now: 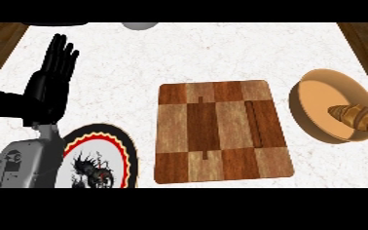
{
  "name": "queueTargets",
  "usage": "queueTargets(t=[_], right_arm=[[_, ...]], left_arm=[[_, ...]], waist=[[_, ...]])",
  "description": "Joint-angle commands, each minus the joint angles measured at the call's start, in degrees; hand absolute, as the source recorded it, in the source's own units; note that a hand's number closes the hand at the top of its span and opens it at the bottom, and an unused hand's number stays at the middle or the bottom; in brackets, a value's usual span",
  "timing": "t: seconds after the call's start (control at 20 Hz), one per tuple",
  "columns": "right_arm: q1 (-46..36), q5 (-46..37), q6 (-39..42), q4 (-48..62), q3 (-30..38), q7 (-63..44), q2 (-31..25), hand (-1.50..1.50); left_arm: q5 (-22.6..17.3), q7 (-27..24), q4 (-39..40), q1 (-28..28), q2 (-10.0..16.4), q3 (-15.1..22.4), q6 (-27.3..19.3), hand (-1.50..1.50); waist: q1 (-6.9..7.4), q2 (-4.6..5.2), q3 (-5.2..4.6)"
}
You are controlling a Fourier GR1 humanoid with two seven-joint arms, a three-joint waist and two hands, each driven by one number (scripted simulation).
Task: Pick the croissant from the cutting board and place it in the pot
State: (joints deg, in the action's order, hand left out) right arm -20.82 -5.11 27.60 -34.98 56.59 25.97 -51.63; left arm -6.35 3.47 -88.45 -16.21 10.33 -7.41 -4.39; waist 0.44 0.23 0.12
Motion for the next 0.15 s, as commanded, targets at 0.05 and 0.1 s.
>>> queueTargets(t=[0.05, 0.1], right_arm=[[1.3, -0.6, 0.2, 12.2, 0.0, 8.7, -5.6, -1.5], [1.3, 0.2, 2.0, 12.8, 0.3, 8.1, -7.3, -1.5]], left_arm=[[-0.8, -0.5, 0.1, 0.9, 1.2, -0.8, 1.8, 0.0], [-3.1, -1.6, 2.6, -1.2, 2.5, -3.0, 3.6, 0.0]], waist=[[0.45, 0.18, 0.09], [0.12, 0.15, 0.05]])
